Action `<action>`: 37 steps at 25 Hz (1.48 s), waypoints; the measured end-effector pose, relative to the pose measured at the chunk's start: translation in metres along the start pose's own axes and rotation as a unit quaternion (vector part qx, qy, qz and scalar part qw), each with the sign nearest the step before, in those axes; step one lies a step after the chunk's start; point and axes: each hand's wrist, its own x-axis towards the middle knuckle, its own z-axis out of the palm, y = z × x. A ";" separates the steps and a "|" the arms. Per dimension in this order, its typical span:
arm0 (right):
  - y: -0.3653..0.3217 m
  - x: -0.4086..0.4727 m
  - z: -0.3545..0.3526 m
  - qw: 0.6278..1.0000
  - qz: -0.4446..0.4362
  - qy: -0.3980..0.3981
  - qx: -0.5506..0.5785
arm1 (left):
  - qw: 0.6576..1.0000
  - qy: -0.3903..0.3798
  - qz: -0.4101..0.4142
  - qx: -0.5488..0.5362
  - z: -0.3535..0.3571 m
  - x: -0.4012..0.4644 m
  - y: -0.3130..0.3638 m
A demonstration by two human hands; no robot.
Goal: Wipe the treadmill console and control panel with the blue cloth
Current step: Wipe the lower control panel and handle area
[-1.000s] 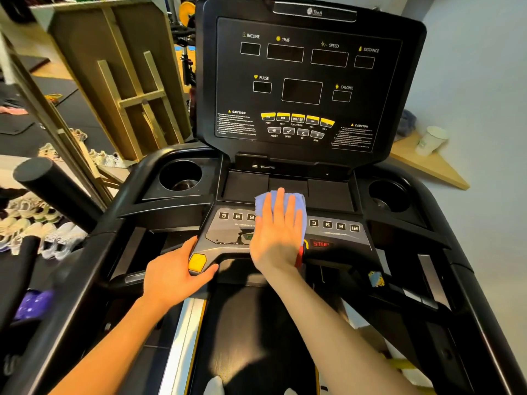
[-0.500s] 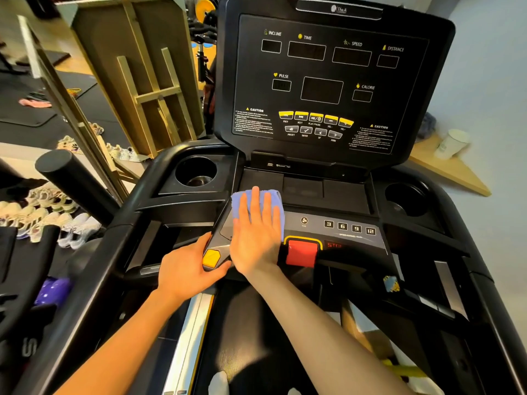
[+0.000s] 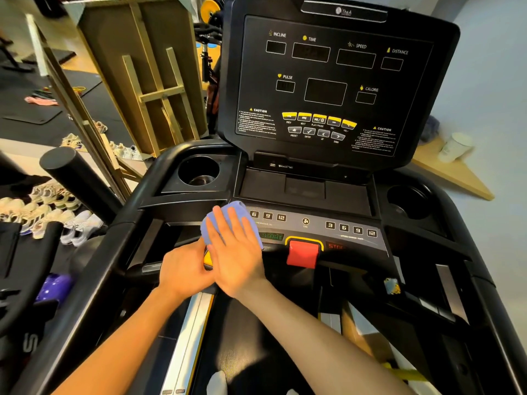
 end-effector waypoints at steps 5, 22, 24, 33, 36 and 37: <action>0.005 -0.018 0.008 0.989 -0.107 0.051 0.084 | 1.000 -0.006 0.002 0.008 0.011 -0.001 -0.008; 0.059 -0.037 -0.007 0.958 -0.234 0.091 0.137 | 0.994 0.069 0.071 -0.043 0.013 -0.001 -0.011; 0.067 -0.041 -0.010 0.963 -0.238 0.073 0.105 | 0.996 0.055 0.059 -0.033 0.013 -0.001 -0.012; 0.095 -0.064 -0.015 0.983 -0.181 0.006 0.037 | 1.000 0.011 0.007 -0.022 0.016 0.000 -0.015; 0.101 -0.073 -0.018 0.986 -0.165 0.015 0.027 | 1.000 0.008 0.004 -0.010 0.016 0.000 -0.016; 0.103 -0.075 -0.019 0.987 -0.160 0.023 0.020 | 1.000 0.005 0.003 -0.007 0.016 0.001 -0.016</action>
